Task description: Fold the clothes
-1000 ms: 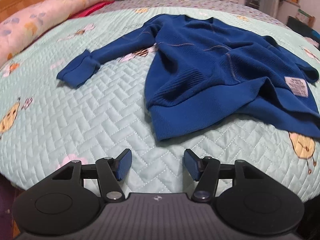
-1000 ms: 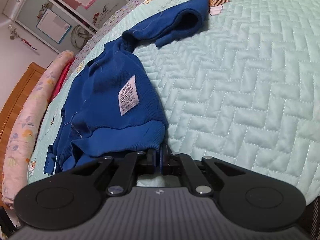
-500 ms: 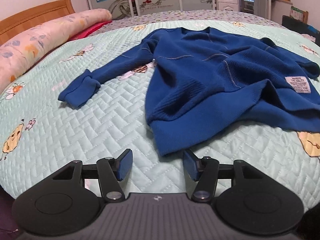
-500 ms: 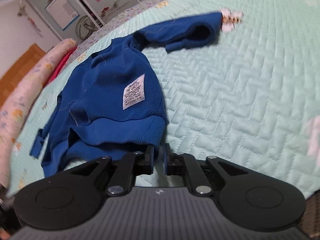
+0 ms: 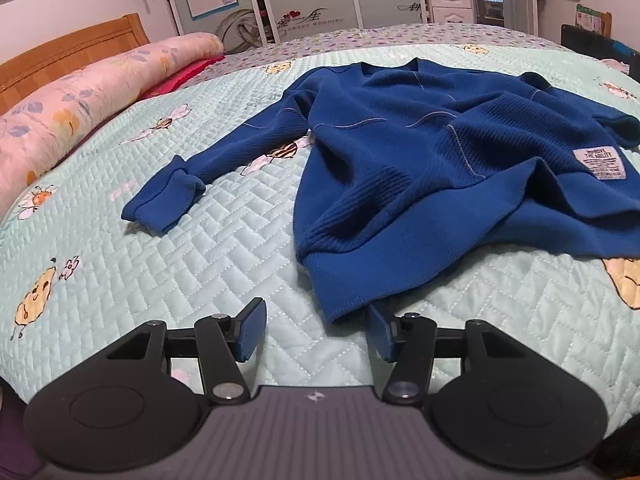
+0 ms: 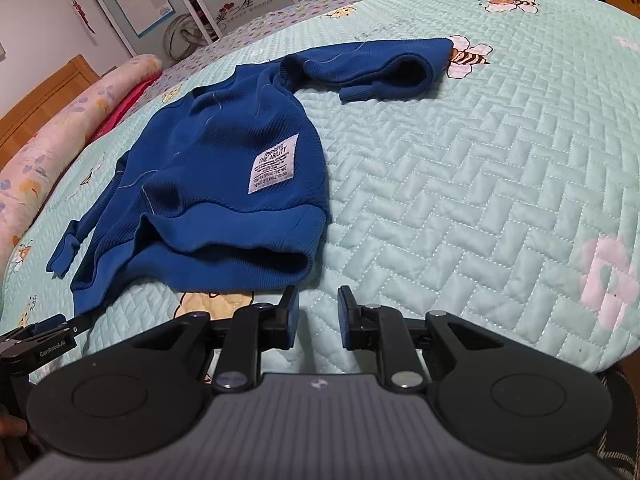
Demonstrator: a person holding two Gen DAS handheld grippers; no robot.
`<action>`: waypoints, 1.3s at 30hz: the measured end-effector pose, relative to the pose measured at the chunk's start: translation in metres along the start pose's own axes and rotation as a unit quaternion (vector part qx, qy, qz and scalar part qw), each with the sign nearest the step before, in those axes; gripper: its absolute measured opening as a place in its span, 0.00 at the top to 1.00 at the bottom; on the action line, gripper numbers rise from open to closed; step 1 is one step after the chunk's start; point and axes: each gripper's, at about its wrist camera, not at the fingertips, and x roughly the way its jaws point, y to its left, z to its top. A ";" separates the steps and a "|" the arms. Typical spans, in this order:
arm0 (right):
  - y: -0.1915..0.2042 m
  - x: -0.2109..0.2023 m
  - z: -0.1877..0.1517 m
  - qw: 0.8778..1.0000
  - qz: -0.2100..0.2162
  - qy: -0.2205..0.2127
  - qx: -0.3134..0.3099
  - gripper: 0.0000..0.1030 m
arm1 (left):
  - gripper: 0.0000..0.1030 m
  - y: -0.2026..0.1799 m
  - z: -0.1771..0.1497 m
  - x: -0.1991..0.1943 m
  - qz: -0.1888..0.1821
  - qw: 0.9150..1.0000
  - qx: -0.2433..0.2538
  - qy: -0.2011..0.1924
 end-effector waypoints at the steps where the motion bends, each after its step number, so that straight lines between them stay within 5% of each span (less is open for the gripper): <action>1: 0.000 0.000 0.000 1.000 0.001 0.000 0.000 0.79 | 0.44 0.000 0.002 -0.001 -0.002 1.000 -0.003 -0.004; 8: -0.002 0.000 -0.001 1.000 0.004 -0.001 0.002 0.78 | 0.44 0.000 0.011 0.007 -0.010 1.000 -0.019 0.006; 13: -0.001 0.001 -0.002 1.000 0.007 -0.002 -0.001 0.76 | 0.66 0.005 0.015 0.023 -0.037 0.996 -0.070 0.048; 15: -0.002 0.001 -0.002 1.000 0.009 -0.002 0.001 0.76 | 0.93 0.010 0.022 0.020 -0.060 0.993 -0.088 0.057; 17: -0.004 0.001 -0.002 1.000 0.011 -0.002 0.002 0.76 | 0.98 0.018 0.033 0.010 -0.078 0.990 -0.108 0.053; 25: -0.004 -0.001 0.001 0.999 0.005 -0.013 -0.032 0.73 | 0.98 0.065 0.081 -0.023 -0.139 0.970 -0.196 0.043; 29: -0.004 0.004 0.003 0.998 0.042 -0.006 -0.035 0.55 | 0.98 0.062 0.075 -0.014 -0.130 0.971 -0.193 0.061; 33: -0.007 0.015 0.013 0.998 0.059 -0.003 -0.018 0.55 | 0.98 0.059 0.069 -0.006 -0.121 0.971 -0.189 0.079; 39: 0.012 0.030 0.016 0.995 0.021 -0.017 -0.100 0.62 | 0.98 0.056 0.063 0.003 -0.102 0.975 -0.173 0.093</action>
